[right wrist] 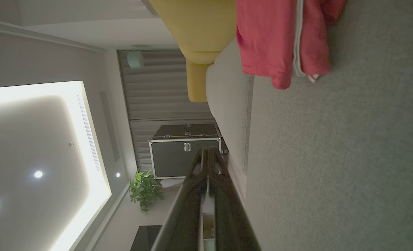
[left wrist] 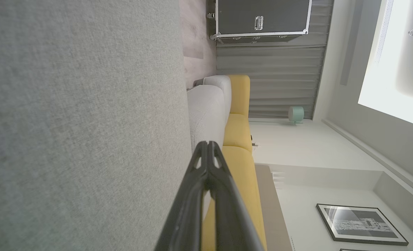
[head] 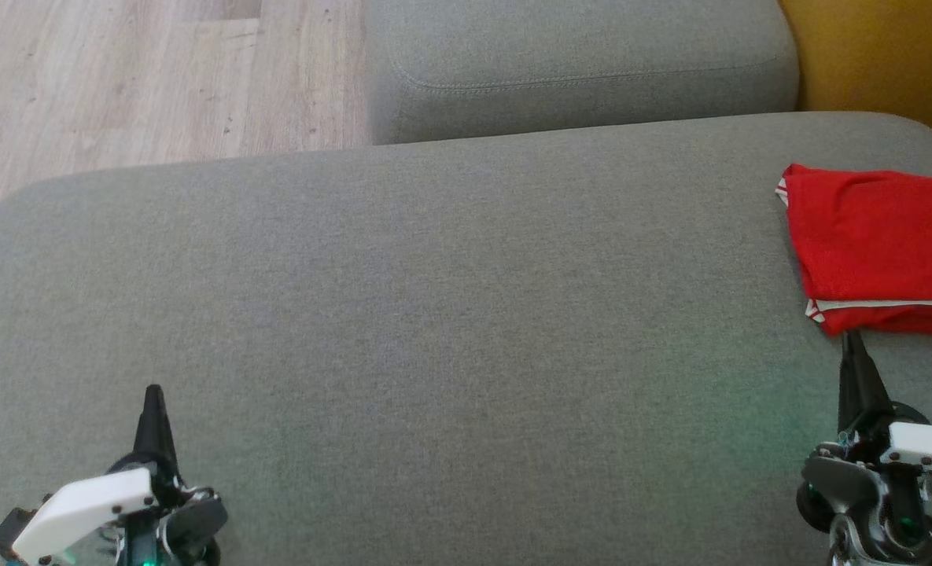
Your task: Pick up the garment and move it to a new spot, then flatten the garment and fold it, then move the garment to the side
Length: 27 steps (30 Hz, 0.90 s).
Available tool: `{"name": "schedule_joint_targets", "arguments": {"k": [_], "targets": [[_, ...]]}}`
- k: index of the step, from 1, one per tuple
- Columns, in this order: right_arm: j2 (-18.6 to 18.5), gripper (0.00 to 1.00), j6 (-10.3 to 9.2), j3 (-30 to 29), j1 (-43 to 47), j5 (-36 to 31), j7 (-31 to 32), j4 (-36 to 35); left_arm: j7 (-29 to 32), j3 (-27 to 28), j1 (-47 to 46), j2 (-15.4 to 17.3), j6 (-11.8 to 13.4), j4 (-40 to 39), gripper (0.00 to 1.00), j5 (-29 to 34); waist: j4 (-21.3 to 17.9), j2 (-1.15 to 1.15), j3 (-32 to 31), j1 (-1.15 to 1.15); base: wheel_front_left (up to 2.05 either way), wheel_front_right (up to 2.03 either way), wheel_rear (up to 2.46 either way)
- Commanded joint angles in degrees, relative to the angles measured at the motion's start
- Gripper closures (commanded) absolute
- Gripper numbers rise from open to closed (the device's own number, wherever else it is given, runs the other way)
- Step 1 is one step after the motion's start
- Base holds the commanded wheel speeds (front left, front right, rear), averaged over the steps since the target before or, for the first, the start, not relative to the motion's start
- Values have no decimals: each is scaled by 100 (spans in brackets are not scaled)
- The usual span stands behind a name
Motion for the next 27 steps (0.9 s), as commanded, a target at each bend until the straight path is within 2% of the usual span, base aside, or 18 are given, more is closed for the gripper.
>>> {"name": "schedule_joint_targets", "arguments": {"k": [1, 27], "targets": [[-7, 100, -4, 97, -280, -25, 22, -183, 37, 197, -292, 48, -40, -163, 100, 47, 0, 0, 0, 0, 0, 0, 0], [13, 100, -4, 68, -282, -49, 45, -181, 72, 239, -295, 18, -40, -161, 100, 83, 0, 0, 0, 0, 0, 0, 0]]}}
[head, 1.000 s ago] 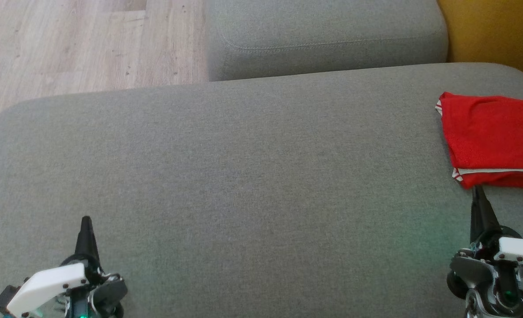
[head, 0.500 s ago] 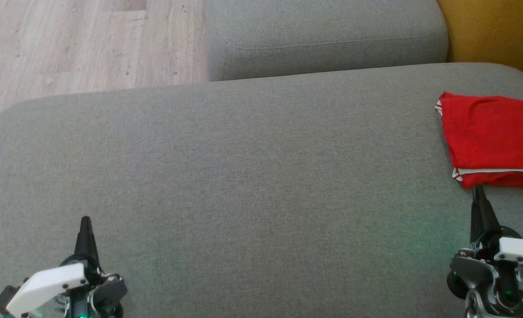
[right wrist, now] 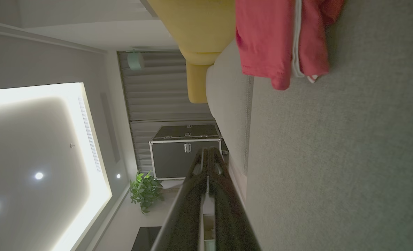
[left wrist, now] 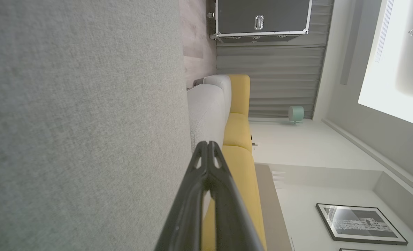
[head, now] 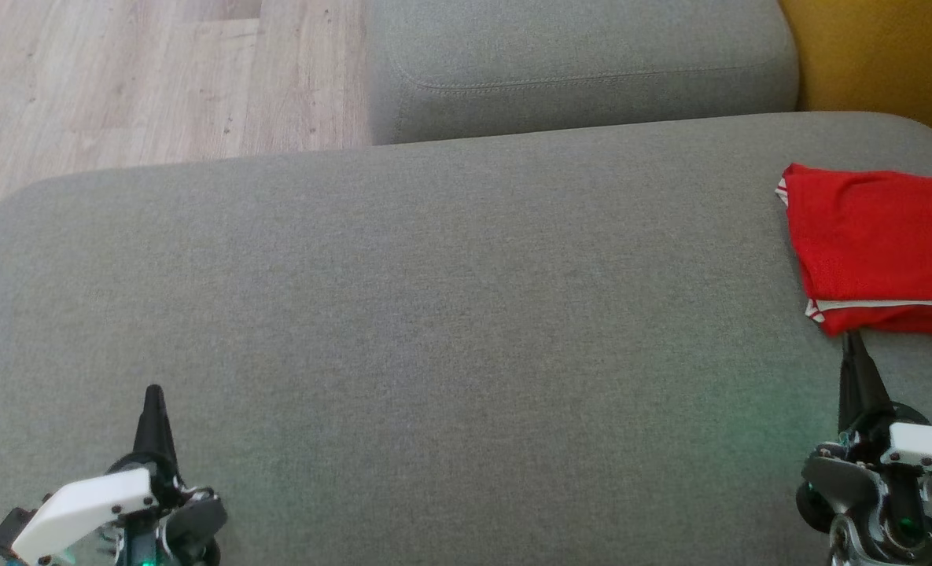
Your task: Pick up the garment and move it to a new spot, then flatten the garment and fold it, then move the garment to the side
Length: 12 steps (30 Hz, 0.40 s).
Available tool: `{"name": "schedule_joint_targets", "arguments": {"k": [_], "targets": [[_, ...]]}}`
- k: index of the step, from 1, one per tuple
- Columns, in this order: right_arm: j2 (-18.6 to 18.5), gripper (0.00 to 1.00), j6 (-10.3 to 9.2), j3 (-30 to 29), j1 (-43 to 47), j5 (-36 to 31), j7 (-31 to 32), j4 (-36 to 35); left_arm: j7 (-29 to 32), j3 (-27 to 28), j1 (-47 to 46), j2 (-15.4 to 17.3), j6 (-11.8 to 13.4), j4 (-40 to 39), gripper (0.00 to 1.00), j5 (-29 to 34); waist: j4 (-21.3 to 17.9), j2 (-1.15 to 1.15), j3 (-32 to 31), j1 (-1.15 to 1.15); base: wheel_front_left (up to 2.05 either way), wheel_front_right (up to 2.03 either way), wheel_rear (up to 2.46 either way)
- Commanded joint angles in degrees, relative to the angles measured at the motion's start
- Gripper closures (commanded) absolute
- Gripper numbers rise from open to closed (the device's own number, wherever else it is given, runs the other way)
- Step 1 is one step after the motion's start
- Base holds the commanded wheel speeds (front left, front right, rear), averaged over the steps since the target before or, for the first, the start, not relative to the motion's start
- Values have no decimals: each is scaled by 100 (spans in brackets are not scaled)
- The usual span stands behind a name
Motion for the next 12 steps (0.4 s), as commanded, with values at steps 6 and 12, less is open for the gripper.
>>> {"name": "schedule_joint_targets", "arguments": {"k": [6, 12], "targets": [[-15, 100, -4, 103, -283, -43, 42, -181, 30, 207, -296, 32, -40, -162, 100, 72, 0, 0, 0, 0, 0, 0, 0], [-11, 100, -4, 98, -283, -47, 46, -181, 36, 214, -296, 27, -40, -162, 100, 78, 0, 0, 0, 0, 0, 0, 0]]}}
